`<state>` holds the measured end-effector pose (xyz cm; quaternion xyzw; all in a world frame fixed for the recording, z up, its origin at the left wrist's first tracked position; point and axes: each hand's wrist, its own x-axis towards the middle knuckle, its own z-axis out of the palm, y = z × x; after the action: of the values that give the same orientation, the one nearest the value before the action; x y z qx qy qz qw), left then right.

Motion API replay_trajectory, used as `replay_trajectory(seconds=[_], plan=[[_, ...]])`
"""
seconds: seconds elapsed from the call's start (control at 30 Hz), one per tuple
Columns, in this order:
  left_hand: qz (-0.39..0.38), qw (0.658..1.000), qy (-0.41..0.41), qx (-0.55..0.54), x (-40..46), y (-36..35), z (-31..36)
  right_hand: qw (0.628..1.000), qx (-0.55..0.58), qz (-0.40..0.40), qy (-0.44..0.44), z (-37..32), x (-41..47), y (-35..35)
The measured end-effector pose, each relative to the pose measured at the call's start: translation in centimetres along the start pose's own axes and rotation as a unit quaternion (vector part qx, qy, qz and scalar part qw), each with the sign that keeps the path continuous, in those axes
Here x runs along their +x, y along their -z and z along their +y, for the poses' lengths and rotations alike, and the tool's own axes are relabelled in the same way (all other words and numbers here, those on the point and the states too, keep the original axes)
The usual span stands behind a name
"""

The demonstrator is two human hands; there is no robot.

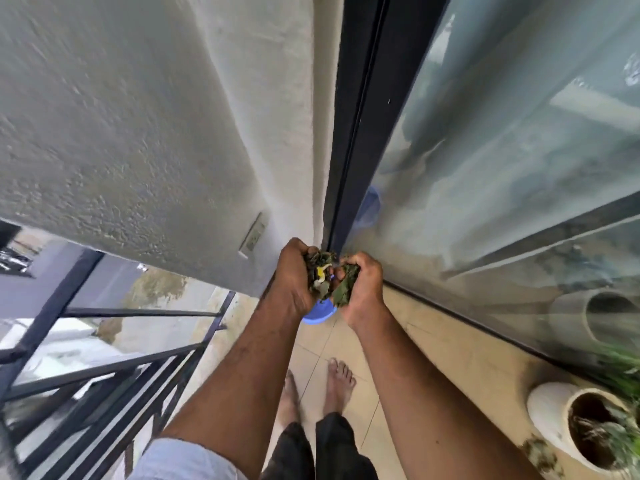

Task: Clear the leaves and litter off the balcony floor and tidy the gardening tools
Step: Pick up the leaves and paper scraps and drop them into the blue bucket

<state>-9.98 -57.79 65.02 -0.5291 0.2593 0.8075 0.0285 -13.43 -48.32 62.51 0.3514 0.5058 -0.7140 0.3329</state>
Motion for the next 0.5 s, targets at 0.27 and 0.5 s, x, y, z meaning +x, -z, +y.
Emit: replay_trajectory(seconds=[0.27, 0.5], plan=[[0.039, 0.999, 0.022, -0.004, 9.8, 5.1, -5.3, 0.998, -0.019, 0.047, -0.039, 7.0, 9.7, 2.8], [0.107, 0.994, 0.02, -0.009, 18.9, 9.4, -9.6, 0.993, -0.075, 0.048, -0.079, 12.9, 18.0, 4.9]])
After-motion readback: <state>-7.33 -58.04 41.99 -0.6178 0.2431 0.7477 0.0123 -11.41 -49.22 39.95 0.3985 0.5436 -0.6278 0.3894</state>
